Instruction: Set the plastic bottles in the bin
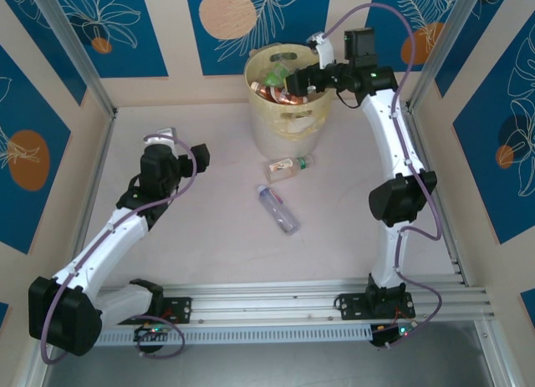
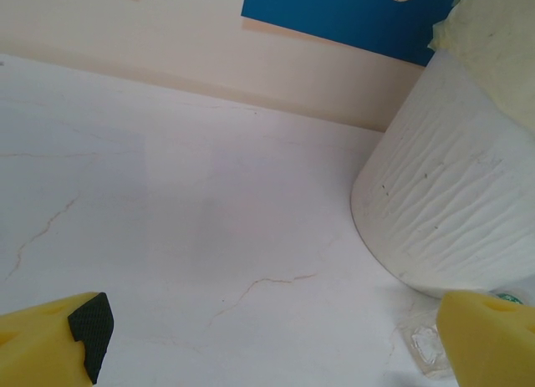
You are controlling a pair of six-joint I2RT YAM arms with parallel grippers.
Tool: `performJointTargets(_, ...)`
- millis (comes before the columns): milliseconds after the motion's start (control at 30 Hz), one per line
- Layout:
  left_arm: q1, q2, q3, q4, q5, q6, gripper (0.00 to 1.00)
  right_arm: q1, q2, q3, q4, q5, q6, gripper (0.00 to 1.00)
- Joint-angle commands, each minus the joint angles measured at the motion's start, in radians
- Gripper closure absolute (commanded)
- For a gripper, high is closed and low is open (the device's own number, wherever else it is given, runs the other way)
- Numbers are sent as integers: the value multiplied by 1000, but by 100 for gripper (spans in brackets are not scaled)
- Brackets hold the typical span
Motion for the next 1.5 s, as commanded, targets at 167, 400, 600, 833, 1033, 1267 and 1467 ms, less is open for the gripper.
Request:
performJointTargets(167,21,-5,-11,18,10,-26,0,131,199,208,-326,201,161,1)
performJointTargets(400,22,16,-7,38,74,-34,0,167,190,233,-201,-280,169,1)
performJointTargets(600,23,23,-9,36,74,-40,0,177,122,174,-70,229,248,1)
performJointTargets(833,25,28,-8,32,61,-36,0,168,51,60,-57,380,236,1)
performJointTargets(1033,27,47,0,31,77,-44,0,156,88,23,-12,281,307,1)
performJointTargets(1267,28,38,2,13,57,-35,0,156,189,82,45,321,393,1)
performJointTargets(1467,29,45,-2,10,54,-38,0,157,230,106,172,266,418,1)
